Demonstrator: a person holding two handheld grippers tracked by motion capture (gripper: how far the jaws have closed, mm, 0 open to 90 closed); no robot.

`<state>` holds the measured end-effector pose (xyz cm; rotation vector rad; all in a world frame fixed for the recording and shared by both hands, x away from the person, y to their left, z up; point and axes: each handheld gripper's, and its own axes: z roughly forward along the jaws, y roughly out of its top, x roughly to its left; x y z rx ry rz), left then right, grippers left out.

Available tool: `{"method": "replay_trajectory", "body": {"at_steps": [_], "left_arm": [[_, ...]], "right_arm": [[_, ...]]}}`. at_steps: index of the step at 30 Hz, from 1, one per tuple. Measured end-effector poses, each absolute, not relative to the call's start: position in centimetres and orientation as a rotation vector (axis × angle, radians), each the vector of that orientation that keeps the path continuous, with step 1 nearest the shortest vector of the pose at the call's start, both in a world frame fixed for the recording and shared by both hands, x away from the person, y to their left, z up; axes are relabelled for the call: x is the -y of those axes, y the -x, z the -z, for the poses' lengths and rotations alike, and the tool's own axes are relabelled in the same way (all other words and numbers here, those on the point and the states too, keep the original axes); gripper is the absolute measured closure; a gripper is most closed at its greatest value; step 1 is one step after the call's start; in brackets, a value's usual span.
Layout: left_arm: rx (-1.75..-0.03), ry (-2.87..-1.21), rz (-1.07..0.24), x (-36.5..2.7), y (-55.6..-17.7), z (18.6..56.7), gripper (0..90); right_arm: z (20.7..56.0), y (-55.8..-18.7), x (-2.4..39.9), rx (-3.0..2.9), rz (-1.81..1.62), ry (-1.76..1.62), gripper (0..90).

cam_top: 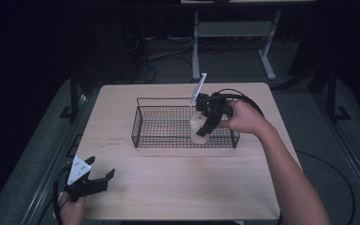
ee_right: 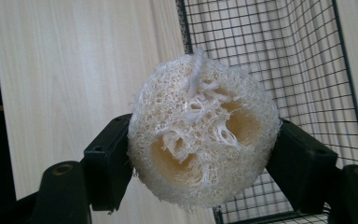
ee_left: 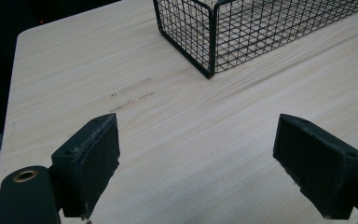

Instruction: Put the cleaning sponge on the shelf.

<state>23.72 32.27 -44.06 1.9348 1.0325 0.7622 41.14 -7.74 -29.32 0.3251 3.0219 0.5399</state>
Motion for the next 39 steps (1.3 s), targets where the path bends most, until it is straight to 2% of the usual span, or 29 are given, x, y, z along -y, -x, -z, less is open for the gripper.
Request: {"method": "replay_trajectory", "body": {"at_steps": [11,39], "left_arm": [[-1.025,-1.935,-0.764,-32.2,-23.7,44.1,13.7],[-1.023,-1.939,-0.764,-32.2,-23.7,44.1,13.7]], "right_arm": [[29.4,-43.5,7.7,-3.017,-0.549,-0.383,27.5],[34.2,-48.4,7.5,-3.037,-0.508,-0.530,27.5]]}}
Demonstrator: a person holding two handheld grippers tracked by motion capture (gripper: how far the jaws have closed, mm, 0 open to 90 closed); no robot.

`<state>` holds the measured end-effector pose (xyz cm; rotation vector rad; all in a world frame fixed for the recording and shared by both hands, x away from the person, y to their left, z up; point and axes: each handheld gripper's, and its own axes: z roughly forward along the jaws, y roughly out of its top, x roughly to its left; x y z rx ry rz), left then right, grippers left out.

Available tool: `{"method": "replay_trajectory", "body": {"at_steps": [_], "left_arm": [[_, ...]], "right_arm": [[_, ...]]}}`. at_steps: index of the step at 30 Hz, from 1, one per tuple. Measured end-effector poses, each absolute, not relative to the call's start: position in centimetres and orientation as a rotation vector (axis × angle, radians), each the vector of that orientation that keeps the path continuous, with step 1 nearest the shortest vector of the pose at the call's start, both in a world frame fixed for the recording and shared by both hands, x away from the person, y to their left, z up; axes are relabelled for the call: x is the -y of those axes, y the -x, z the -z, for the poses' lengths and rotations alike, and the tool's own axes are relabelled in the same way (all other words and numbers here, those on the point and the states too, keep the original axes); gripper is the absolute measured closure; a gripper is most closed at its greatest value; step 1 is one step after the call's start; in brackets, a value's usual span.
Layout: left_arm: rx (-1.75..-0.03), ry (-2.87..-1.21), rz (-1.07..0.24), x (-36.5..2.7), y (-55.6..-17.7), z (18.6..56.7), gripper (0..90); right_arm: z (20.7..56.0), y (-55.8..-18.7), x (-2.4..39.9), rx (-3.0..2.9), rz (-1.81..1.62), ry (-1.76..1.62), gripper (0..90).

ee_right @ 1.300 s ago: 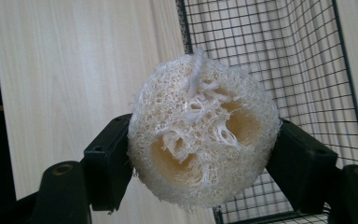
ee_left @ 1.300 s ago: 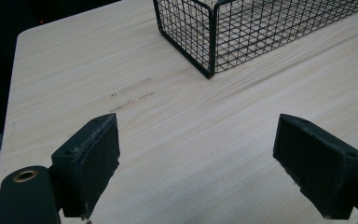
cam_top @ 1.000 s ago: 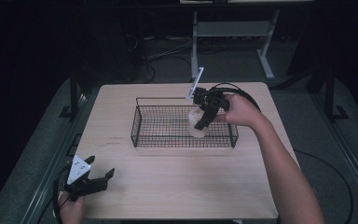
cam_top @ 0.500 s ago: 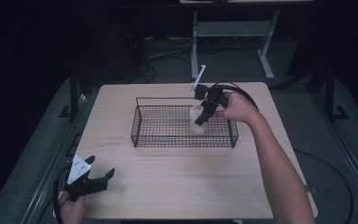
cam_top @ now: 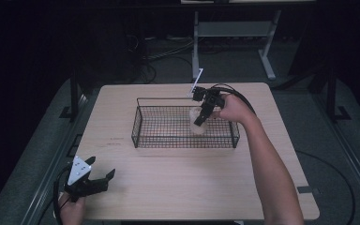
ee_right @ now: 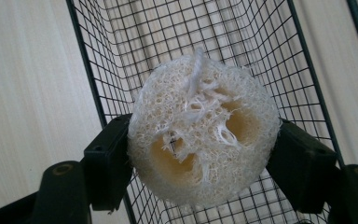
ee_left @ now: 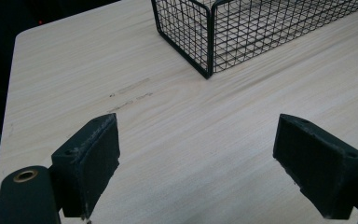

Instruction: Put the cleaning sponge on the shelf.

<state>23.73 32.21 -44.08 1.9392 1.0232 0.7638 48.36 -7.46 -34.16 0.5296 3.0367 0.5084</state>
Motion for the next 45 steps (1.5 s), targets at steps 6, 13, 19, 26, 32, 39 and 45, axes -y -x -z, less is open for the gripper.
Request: {"method": "replay_trajectory", "body": {"at_steps": [6,13,19,26,32,39,45], "left_arm": [[-1.025,-1.936,-0.764,-32.2,-23.7,44.1,13.7],[-1.028,-1.939,-0.763,-32.3,-23.7,44.1,13.7],[-1.026,-1.934,-0.769,-32.4,-23.7,44.0,13.7],[-1.028,-1.935,-0.764,-32.3,-23.7,44.0,13.7],[-1.028,-1.935,-0.767,-32.4,-23.7,44.0,13.7],[-1.026,-1.933,-0.770,-32.4,-23.6,44.0,13.7],[-1.026,-1.937,-0.768,-32.3,-23.6,44.0,13.7]], "right_arm": [[35.4,-48.8,6.8,-3.052,-0.458,-0.518,27.5],[36.2,-49.2,6.3,-3.060,-0.457,-0.521,27.5],[37.2,-49.4,6.0,-3.076,-0.464,-0.521,27.4],[38.8,-49.6,6.5,-3.098,-0.423,-0.565,27.4],[39.1,-49.7,6.6,-3.100,-0.422,-0.572,27.2],[39.4,-49.6,7.1,-3.099,-0.436,-0.618,23.2],[39.2,-49.4,7.5,-3.092,-0.450,-0.625,21.3]]}}
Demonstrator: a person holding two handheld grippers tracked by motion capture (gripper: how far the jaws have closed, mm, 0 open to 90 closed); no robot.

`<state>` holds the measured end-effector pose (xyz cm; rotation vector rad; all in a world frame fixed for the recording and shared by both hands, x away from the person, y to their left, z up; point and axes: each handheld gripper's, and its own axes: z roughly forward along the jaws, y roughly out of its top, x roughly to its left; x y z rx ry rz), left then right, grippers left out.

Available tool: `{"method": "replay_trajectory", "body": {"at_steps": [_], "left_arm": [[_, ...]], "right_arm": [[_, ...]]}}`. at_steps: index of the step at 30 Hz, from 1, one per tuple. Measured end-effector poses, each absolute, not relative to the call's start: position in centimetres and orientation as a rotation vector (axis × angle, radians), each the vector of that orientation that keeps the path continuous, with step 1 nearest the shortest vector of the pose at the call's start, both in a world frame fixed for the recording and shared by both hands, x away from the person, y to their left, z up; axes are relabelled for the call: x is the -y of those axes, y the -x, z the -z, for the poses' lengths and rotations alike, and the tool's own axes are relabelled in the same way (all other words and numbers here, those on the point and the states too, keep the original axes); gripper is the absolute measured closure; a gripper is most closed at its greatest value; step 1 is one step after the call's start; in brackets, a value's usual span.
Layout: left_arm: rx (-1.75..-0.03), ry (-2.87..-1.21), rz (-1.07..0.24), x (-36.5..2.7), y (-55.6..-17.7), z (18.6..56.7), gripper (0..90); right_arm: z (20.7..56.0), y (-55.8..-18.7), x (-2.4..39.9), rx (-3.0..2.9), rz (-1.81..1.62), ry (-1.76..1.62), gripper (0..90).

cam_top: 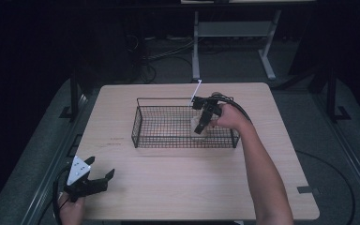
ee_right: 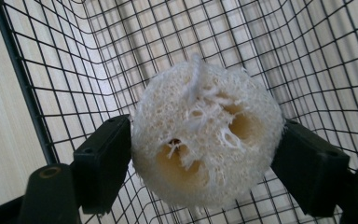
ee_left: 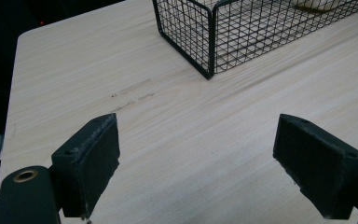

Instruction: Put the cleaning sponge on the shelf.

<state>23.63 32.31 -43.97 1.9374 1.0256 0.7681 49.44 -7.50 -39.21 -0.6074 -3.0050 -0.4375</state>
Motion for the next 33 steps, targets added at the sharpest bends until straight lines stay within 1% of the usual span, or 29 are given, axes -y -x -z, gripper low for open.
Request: {"method": "replay_trajectory", "body": {"at_steps": [13,21,33], "left_arm": [[-1.030,-1.939,-0.761,-32.1,-23.8,44.1,13.7],[-1.033,-1.938,-0.764,-32.2,-23.9,44.1,13.7],[-1.034,-1.934,-0.760,-32.3,-23.7,44.1,13.7]], "right_arm": [[37.3,-49.0,8.3,3.012,0.512,0.618,19.1],[36.4,-48.6,9.0,3.014,0.544,0.620,19.3],[34.4,-46.8,9.2,3.041,0.576,0.569,18.9]]}}
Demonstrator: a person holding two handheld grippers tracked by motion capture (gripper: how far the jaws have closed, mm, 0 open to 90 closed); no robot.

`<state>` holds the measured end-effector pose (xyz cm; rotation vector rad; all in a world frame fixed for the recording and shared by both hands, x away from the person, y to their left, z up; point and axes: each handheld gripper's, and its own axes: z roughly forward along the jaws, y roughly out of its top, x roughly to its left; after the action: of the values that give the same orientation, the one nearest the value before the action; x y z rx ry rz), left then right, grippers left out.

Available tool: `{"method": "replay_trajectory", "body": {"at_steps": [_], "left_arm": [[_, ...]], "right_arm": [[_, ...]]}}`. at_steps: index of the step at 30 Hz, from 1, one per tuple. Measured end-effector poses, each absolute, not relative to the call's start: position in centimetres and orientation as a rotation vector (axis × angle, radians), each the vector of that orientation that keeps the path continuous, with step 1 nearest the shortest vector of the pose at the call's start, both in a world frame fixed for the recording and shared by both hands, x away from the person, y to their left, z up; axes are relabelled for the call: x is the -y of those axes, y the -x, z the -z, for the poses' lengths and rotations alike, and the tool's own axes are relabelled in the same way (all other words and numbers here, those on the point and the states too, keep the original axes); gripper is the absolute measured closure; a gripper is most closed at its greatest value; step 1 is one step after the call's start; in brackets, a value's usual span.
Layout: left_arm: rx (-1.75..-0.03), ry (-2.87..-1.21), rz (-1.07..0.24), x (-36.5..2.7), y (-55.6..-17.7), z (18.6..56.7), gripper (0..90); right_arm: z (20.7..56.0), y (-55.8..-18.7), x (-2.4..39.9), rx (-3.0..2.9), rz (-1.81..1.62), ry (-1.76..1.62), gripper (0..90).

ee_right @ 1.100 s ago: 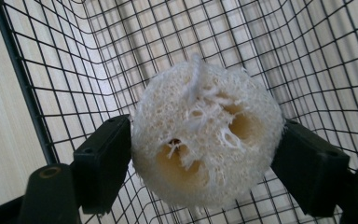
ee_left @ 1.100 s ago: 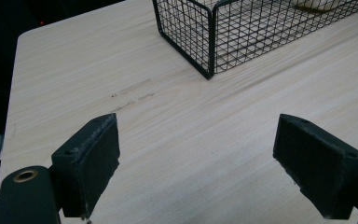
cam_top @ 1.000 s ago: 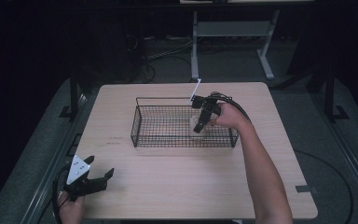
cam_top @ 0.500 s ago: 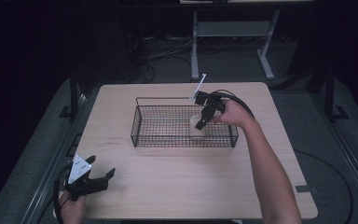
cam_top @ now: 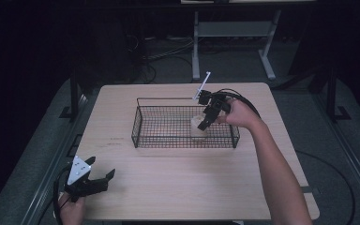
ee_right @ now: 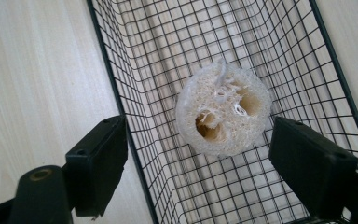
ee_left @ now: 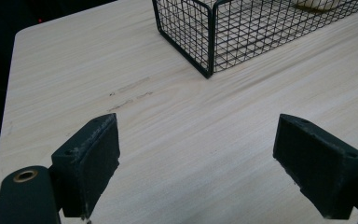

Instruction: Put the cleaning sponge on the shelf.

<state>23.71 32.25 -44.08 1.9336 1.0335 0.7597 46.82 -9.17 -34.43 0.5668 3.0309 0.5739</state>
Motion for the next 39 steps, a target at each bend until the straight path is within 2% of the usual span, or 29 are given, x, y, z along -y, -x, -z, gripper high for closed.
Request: {"method": "replay_trajectory", "body": {"at_steps": [18,39], "left_arm": [[-1.029,-1.938,-0.758,-32.2,-23.7,44.1,13.7],[-1.024,-1.941,-0.763,-32.1,-23.7,44.1,13.7]], "right_arm": [[33.3,-44.0,8.7,-3.048,-0.534,-0.468,19.0],[34.8,-41.5,10.8,-3.060,-0.586,-0.493,18.8]]}}
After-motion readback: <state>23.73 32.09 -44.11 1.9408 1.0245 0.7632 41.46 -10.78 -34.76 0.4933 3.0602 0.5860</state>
